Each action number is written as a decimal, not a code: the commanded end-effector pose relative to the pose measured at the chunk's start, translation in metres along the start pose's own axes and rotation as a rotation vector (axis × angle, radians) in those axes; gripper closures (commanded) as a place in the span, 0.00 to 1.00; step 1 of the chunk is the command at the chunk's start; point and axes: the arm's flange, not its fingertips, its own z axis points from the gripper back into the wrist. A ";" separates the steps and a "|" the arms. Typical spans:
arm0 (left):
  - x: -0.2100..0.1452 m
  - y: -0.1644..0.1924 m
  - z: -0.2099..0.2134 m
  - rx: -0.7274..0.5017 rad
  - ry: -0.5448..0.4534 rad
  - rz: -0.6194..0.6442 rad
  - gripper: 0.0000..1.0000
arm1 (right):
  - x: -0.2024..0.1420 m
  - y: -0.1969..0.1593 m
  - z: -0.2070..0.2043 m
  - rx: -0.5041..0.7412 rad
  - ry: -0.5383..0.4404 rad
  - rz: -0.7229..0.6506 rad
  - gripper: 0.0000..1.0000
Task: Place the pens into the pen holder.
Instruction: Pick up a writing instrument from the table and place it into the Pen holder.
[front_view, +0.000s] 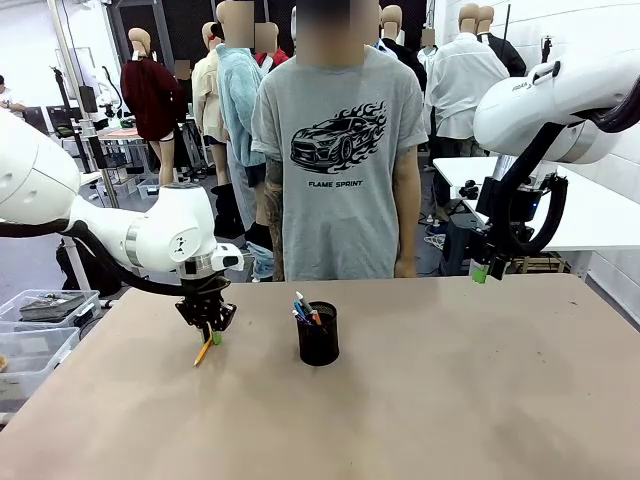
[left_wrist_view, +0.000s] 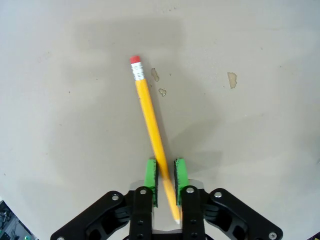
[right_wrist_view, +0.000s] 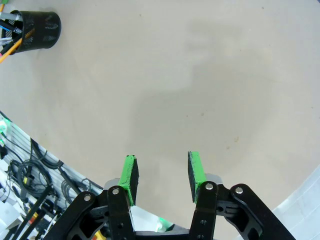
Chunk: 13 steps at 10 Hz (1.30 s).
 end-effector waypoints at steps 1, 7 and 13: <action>-0.007 0.009 -0.010 -0.017 0.011 -0.016 1.00 | 0.000 0.001 0.000 0.022 -0.007 0.012 0.48; -0.048 0.015 0.023 -0.162 -0.211 -0.137 1.00 | 0.000 0.001 0.000 0.022 -0.007 0.012 0.48; -0.079 0.018 0.061 -0.527 -0.649 -0.405 1.00 | 0.000 0.001 0.000 0.022 -0.007 0.012 0.48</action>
